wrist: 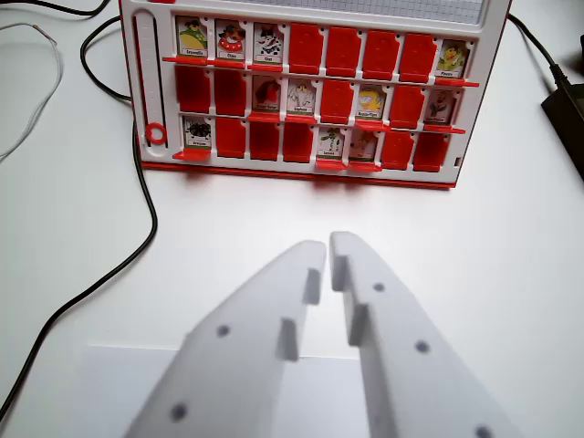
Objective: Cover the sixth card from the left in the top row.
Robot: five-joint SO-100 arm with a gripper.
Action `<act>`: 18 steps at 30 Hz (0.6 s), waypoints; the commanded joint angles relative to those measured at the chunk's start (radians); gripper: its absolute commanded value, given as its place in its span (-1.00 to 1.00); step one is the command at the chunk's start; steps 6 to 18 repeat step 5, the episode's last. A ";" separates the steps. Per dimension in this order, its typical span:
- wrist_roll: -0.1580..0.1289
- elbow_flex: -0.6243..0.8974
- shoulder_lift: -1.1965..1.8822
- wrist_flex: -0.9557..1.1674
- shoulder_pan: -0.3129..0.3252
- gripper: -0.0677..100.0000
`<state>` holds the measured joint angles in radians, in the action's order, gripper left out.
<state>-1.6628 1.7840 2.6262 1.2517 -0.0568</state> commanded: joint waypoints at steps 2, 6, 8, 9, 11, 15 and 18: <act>-0.003 -0.028 0.009 -0.035 0.009 -1.00; -0.002 -0.021 0.009 -0.037 0.009 -1.00; -0.002 -0.021 0.009 -0.037 0.009 -1.00; -0.002 -0.021 0.009 -0.037 0.009 -1.00; -0.002 -0.021 0.009 -0.037 0.009 -1.00; -0.002 -0.021 0.009 -0.037 0.009 -1.00; -0.002 -0.021 0.009 -0.037 0.009 -1.00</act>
